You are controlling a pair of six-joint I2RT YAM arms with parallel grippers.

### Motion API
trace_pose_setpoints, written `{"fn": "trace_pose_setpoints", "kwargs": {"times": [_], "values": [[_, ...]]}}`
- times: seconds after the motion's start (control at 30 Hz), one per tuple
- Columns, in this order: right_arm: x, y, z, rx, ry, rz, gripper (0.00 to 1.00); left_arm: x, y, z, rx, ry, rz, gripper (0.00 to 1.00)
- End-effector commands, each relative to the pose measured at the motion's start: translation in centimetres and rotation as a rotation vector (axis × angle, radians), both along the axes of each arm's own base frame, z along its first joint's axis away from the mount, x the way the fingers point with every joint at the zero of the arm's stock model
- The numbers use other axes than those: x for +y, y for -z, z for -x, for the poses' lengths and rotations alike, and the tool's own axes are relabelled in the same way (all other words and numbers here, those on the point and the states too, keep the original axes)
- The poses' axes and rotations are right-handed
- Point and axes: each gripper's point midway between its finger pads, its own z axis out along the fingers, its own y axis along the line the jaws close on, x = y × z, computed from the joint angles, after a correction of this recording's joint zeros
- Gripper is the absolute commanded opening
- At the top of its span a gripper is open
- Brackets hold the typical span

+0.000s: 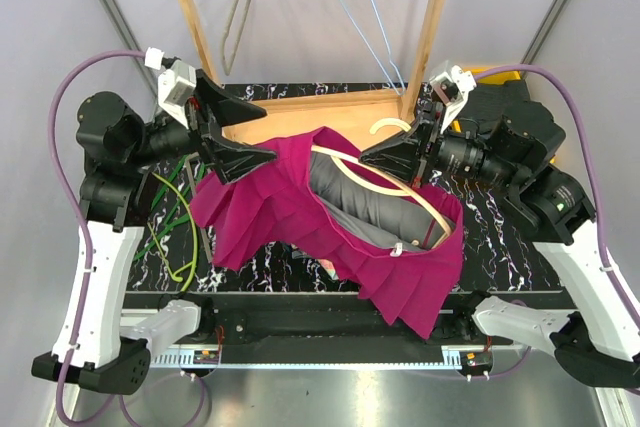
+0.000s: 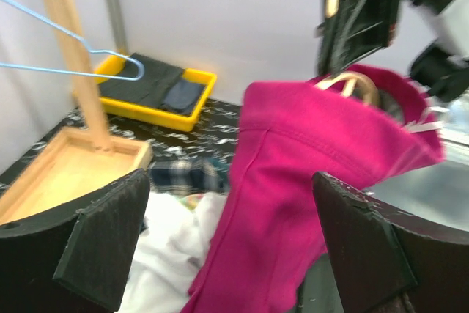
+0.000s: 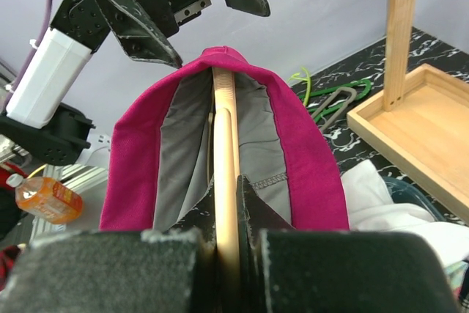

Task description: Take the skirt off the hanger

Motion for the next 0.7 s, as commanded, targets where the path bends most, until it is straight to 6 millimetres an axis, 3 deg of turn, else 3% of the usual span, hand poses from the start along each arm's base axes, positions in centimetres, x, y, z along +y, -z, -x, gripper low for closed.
{"fn": "trace_pose_setpoints", "kwargs": {"times": [0.0,0.3,0.43,0.53,0.57,0.67], "values": [[0.4,-4.1,0.9,-0.088,-0.052,-0.130,0.00,-0.9,-1.7,2.2,0.026,0.105,0.054,0.98],[1.5,-4.2,0.4,-0.072,-0.088,-0.156,0.00,-1.8,0.0,2.3,0.137,0.191,0.071,0.98],[1.7,-4.2,0.2,-0.069,-0.088,-0.157,0.00,-2.0,-0.1,2.3,0.139,0.211,0.076,0.86],[2.1,-4.0,0.1,-0.060,-0.102,-0.162,0.00,-2.1,-0.5,2.4,0.135,0.225,0.084,0.71],[2.2,-3.8,-0.1,-0.054,-0.102,-0.162,0.00,-2.1,-0.6,2.4,0.130,0.228,0.085,0.60],[2.7,-3.5,-0.2,-0.046,-0.114,-0.163,0.00,-2.1,-0.8,2.7,0.120,0.238,0.083,0.43]]}}
